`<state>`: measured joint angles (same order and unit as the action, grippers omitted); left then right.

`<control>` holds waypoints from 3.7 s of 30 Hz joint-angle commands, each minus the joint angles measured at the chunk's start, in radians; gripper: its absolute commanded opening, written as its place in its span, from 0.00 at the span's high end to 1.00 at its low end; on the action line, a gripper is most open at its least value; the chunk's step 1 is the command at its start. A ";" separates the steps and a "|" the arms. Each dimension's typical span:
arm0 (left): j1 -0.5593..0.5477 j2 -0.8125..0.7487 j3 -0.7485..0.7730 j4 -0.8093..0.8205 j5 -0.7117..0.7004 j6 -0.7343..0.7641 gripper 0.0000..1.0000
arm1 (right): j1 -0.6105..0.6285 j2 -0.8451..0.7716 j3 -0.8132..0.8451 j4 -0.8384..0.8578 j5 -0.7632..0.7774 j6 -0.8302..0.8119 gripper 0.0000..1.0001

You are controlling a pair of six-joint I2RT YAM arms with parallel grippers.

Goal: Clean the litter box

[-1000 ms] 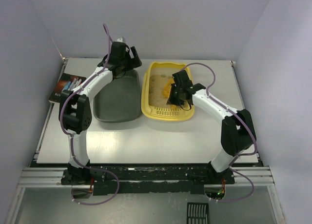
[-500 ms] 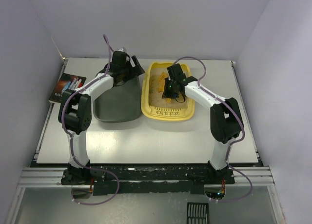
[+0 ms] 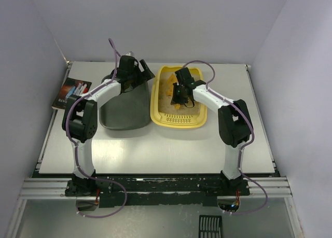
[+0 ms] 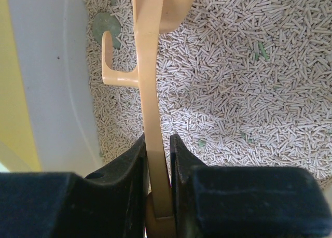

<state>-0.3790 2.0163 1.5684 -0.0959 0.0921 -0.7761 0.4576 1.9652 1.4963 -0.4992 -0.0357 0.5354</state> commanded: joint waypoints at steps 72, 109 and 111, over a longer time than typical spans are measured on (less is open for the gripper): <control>-0.006 0.157 0.061 0.060 -0.020 -0.300 0.01 | -0.040 0.232 0.240 -0.091 -0.200 0.080 1.00; -0.012 0.116 0.021 0.103 0.028 -0.275 0.01 | -0.139 0.232 0.069 0.164 -0.768 0.090 1.00; -0.012 0.117 0.023 0.104 0.034 -0.275 0.01 | -0.148 0.227 0.058 0.180 -0.777 0.098 1.00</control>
<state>-0.3740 2.1803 1.5955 -0.0280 0.0681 -1.0691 0.3187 2.2223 1.5948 -0.3916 -0.6811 0.5915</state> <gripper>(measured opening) 0.984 0.175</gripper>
